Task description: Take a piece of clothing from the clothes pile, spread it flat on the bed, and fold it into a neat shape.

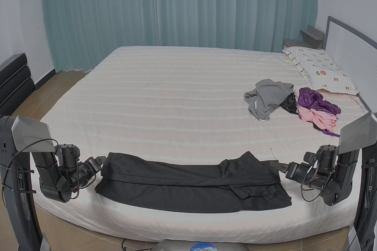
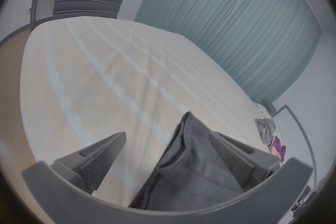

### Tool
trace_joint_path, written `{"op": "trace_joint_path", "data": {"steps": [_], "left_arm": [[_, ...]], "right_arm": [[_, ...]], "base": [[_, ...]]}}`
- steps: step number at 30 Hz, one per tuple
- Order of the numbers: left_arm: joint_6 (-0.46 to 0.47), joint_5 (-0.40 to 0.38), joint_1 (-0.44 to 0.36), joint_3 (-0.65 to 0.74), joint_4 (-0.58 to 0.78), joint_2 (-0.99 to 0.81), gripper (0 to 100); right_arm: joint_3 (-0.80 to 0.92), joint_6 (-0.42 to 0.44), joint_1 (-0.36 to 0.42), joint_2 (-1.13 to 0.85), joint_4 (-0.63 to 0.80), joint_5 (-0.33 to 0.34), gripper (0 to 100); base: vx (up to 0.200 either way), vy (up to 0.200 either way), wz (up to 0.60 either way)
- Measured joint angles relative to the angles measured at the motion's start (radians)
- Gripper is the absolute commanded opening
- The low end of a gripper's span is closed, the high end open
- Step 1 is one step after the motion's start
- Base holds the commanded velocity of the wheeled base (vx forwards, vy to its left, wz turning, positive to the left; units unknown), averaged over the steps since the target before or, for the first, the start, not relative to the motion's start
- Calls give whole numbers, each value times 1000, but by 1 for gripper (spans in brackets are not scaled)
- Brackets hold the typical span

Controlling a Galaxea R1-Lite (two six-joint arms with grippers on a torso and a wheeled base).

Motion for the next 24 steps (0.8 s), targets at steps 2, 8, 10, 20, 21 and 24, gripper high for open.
{"op": "trace_joint_path", "data": {"steps": [2,8,10,20,21,24], "left_arm": [[-27,-1,2,-8,0,-13,100],[-68,-3,3,-29,1,-41,100],[-78,-3,2,-32,1,-44,100],[-103,-5,7,-35,1,-46,100],[-104,-5,7,-35,1,-46,100],[-104,-5,7,-32,1,-46,100]], "right_arm": [[-21,1,12,-14,0,2,100],[-81,0,54,-29,74,3,100],[-113,-6,68,-27,154,2,100],[-280,-123,103,-2,448,1,100],[-291,-125,104,1,449,1,100],[-308,-127,106,6,451,1,0]], "base": [[0,0,0],[0,0,0],[0,0,0],[0,0,0],[0,0,0],[0,0,0]]}}
